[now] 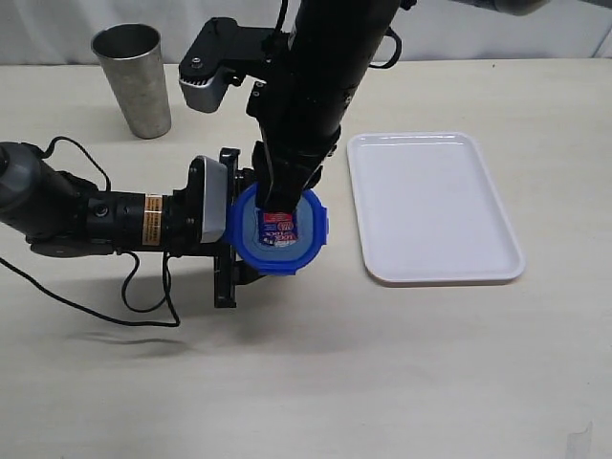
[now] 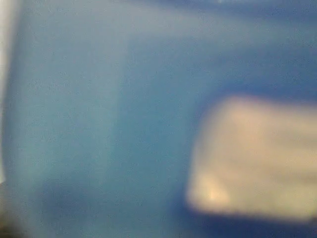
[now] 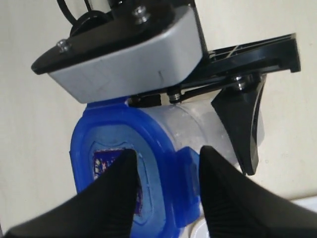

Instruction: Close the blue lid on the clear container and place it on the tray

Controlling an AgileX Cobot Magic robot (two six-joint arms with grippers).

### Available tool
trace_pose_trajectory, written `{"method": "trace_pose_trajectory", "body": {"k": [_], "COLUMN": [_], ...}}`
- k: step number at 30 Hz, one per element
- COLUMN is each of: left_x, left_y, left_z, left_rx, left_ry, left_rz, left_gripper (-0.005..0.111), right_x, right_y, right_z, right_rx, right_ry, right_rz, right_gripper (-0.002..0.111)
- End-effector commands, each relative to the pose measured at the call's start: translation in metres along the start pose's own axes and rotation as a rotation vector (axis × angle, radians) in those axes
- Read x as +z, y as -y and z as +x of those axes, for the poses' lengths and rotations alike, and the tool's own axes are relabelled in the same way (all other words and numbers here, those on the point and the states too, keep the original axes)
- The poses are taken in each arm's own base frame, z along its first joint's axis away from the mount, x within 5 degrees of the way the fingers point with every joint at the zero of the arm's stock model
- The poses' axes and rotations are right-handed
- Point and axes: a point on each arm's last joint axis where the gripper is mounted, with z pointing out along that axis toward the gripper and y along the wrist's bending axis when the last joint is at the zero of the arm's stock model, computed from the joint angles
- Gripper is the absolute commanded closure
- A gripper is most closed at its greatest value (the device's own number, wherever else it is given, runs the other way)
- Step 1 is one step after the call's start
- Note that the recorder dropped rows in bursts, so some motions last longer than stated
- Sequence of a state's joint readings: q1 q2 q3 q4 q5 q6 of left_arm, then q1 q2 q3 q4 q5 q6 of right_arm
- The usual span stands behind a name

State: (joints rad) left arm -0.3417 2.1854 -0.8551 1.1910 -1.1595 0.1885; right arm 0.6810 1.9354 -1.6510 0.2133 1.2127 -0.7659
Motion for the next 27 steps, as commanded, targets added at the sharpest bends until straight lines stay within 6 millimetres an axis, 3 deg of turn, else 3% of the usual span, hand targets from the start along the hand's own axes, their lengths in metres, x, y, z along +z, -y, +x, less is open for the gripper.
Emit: {"method": "trace_pose_trajectory", "body": {"k": [1, 12, 27], "left_x": [0.0, -0.008, -0.008], "left_y": [-0.005, -0.012, -0.013], "left_z": [-0.004, 0.001, 0.001], "left_rx": [-0.14, -0.325, -0.418], "left_ry": [0.039, 0.045, 0.048], "left_rz": [-0.064, -0.11, -0.111], "left_gripper": [0.107, 0.107, 0.107], "right_x": [0.024, -0.026, -0.03], "right_y": [0.008, 0.023, 0.027], "right_z": [0.013, 0.028, 0.031], "right_rx": [-0.023, 0.154, 0.323], "right_ry": [-0.137, -0.076, -0.063], "right_rz": [0.022, 0.25, 0.286], "right_gripper": [0.077, 0.077, 0.077]}}
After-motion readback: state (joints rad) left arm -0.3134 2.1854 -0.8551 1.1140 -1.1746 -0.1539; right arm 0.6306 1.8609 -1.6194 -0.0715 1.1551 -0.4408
